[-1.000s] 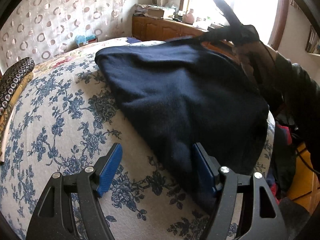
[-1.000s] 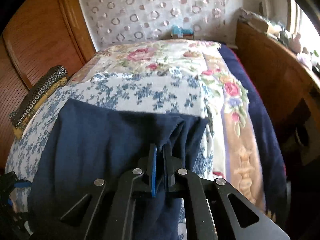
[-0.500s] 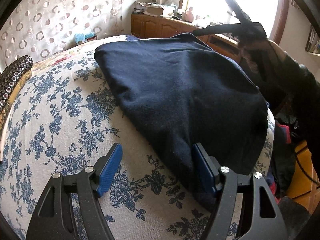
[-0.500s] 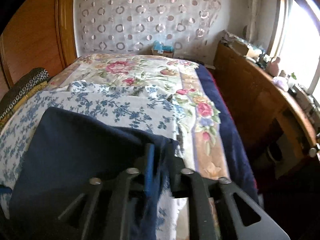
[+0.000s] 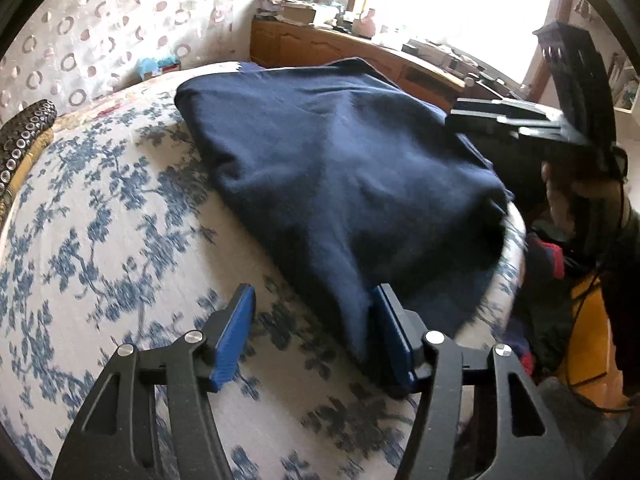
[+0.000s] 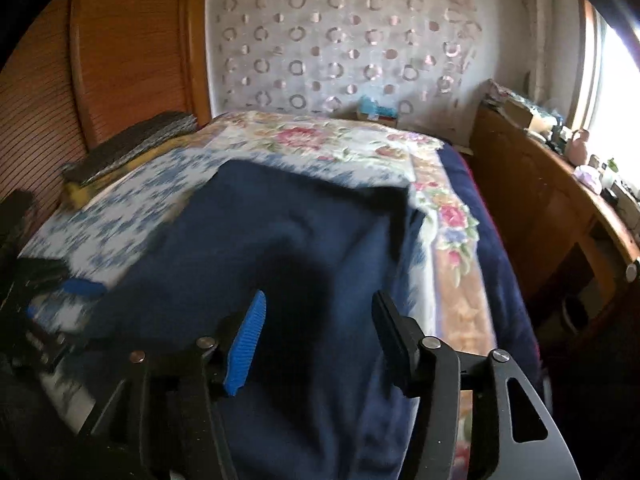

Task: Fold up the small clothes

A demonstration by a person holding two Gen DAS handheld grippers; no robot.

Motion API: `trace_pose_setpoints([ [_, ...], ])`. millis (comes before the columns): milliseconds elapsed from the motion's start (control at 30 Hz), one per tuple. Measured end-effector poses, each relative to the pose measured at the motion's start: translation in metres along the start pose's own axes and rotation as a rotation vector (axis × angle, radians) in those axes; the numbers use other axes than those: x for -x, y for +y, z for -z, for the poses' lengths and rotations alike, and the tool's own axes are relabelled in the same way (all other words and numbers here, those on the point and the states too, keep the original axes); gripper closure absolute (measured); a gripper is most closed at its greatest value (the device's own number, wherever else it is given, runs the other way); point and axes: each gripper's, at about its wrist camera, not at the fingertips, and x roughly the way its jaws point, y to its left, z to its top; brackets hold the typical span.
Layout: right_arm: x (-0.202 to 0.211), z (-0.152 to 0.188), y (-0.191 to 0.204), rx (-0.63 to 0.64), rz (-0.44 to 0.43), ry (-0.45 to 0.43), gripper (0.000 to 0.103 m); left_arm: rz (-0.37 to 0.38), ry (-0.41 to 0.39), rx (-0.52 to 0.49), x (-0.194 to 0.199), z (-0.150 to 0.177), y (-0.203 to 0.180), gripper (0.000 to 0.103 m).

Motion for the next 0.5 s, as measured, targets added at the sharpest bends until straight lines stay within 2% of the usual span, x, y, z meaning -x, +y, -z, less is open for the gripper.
trace_pose_setpoints([
  [133, 0.013, 0.019, 0.006, -0.013, -0.031, 0.009, 0.040, 0.020, 0.000, -0.011, 0.005, 0.008, -0.006, 0.048],
  [233, 0.016, 0.023, 0.008, -0.007, -0.056, 0.024, 0.040, 0.052, -0.001, -0.004, 0.006, 0.009, -0.006, 0.068],
  [300, 0.020, 0.023, 0.011, 0.004, -0.070, 0.027, 0.040, 0.101, 0.019, 0.011, 0.004, 0.008, -0.006, 0.094],
  [367, 0.022, 0.024, 0.012, 0.010, -0.107, 0.030, 0.038, 0.124, 0.035, 0.023, 0.004, 0.005, -0.005, 0.097],
  [400, 0.022, 0.023, 0.013, 0.012, -0.122, 0.033, 0.033, 0.137, 0.027, 0.026, 0.007, 0.001, -0.005, 0.098],
  [500, 0.024, 0.025, 0.014, 0.022, -0.159, 0.035, 0.029, 0.144, -0.039, 0.008, 0.026, -0.017, -0.011, 0.099],
])
